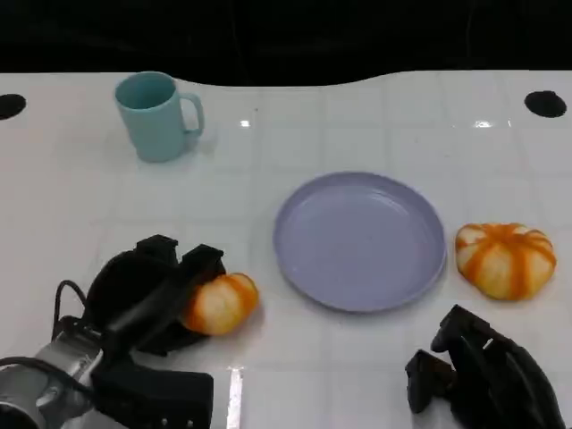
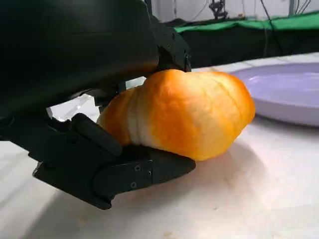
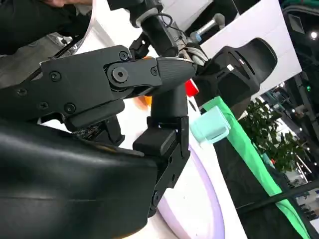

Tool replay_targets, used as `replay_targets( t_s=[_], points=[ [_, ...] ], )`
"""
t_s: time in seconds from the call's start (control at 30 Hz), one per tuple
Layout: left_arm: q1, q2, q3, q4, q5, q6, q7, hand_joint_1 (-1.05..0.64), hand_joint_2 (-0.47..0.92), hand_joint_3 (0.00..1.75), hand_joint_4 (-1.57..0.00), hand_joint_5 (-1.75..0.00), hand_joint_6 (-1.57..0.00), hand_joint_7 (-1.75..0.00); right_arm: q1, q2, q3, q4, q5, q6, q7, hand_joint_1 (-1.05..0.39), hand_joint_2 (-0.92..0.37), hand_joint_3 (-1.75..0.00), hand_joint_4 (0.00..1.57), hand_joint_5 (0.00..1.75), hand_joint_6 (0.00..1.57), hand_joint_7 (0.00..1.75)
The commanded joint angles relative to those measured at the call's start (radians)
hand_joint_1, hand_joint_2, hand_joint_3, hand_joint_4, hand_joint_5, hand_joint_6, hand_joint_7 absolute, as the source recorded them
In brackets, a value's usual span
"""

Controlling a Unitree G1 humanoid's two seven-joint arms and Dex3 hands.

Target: Grasp the bread from the table and place it into the plate.

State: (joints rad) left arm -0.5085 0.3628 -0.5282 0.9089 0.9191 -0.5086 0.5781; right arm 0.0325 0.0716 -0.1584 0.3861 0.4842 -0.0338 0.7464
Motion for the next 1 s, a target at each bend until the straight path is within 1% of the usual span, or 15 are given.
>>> replay_targets(
  t_s=[0.03, 0.13, 0.3, 0.37, 0.5, 0.63, 0.73, 0.8, 0.9, 1.0],
  points=[
    [0.001, 0.007, 0.030, -0.063, -0.037, 0.018, 0.050, -0.22, 0.73, 0.91, -0.70, -1.75, -0.53, -1.75, 0.000, -0.013, -0.009, 0.003, 0.006, -0.007, -0.005, -0.57, -0.92, -0.21, 0.79, 1.69, 0.71, 1.40],
    [0.018, -0.006, 0.068, -0.161, -0.069, 0.070, 0.037, -0.23, 0.71, 0.82, -0.68, -1.75, -0.50, -1.75, -0.005, -0.013, -0.010, 0.011, 0.004, -0.019, -0.002, -0.57, -0.92, -0.23, 0.79, 1.70, 0.71, 1.41],
    [0.024, -0.046, 0.113, -0.311, -0.123, 0.152, -0.025, -0.21, 0.71, 0.80, -0.69, -1.75, -0.51, -1.75, -0.012, -0.018, -0.011, 0.036, 0.000, -0.039, 0.008, -0.57, -0.92, -0.25, 0.79, 1.69, 0.70, 1.41],
    [0.009, -0.069, 0.113, -0.339, -0.121, 0.174, -0.027, -0.20, 0.70, 0.78, -0.73, -1.75, -0.55, -1.73, -0.015, -0.017, -0.012, 0.044, 0.003, -0.043, 0.011, -0.57, -0.92, -0.25, 0.79, 1.69, 0.70, 1.41],
    [-0.041, -0.119, 0.100, -0.342, -0.099, 0.198, -0.007, -0.18, 0.66, 0.78, -0.78, -1.75, -0.58, -1.74, -0.013, -0.012, -0.012, 0.047, 0.010, -0.042, 0.017, -0.55, -0.92, -0.25, 0.78, 1.68, 0.70, 1.39],
    [-0.114, -0.163, 0.064, -0.315, -0.083, 0.194, -0.035, -0.18, 0.65, 0.81, -0.79, -1.75, -0.60, -1.74, -0.007, -0.012, -0.008, 0.039, 0.008, -0.036, 0.014, -0.55, -0.92, -0.25, 0.79, 1.67, 0.71, 1.39],
    [-0.168, -0.210, 0.036, -0.254, -0.085, 0.182, -0.035, -0.21, 0.64, 0.85, -0.82, -1.75, -0.63, -1.75, -0.005, -0.012, -0.006, 0.037, 0.009, -0.035, 0.014, -0.55, -0.92, -0.25, 0.78, 1.68, 0.71, 1.39],
    [-0.206, -0.241, 0.016, -0.206, -0.085, 0.180, -0.040, -0.22, 0.61, 0.91, -0.85, -1.75, -0.66, -1.75, -0.003, -0.010, -0.005, 0.033, 0.008, -0.037, 0.012, -0.55, -0.92, -0.25, 0.78, 1.68, 0.71, 1.40],
    [-0.258, -0.277, -0.003, -0.125, -0.091, 0.165, -0.038, -0.22, 0.53, 1.08, -0.89, -1.75, -0.70, -1.75, -0.002, -0.011, -0.005, 0.029, 0.014, -0.032, 0.014, -0.55, -0.92, -0.25, 0.78, 1.68, 0.70, 1.40],
    [-0.317, -0.306, -0.012, -0.029, -0.108, 0.146, -0.071, -0.24, 0.49, 1.13, -0.92, -1.75, -0.71, -1.75, 0.001, -0.013, -0.004, 0.025, 0.015, -0.028, 0.012, -0.56, -0.92, -0.24, 0.78, 1.69, 0.70, 1.39]
  ],
)
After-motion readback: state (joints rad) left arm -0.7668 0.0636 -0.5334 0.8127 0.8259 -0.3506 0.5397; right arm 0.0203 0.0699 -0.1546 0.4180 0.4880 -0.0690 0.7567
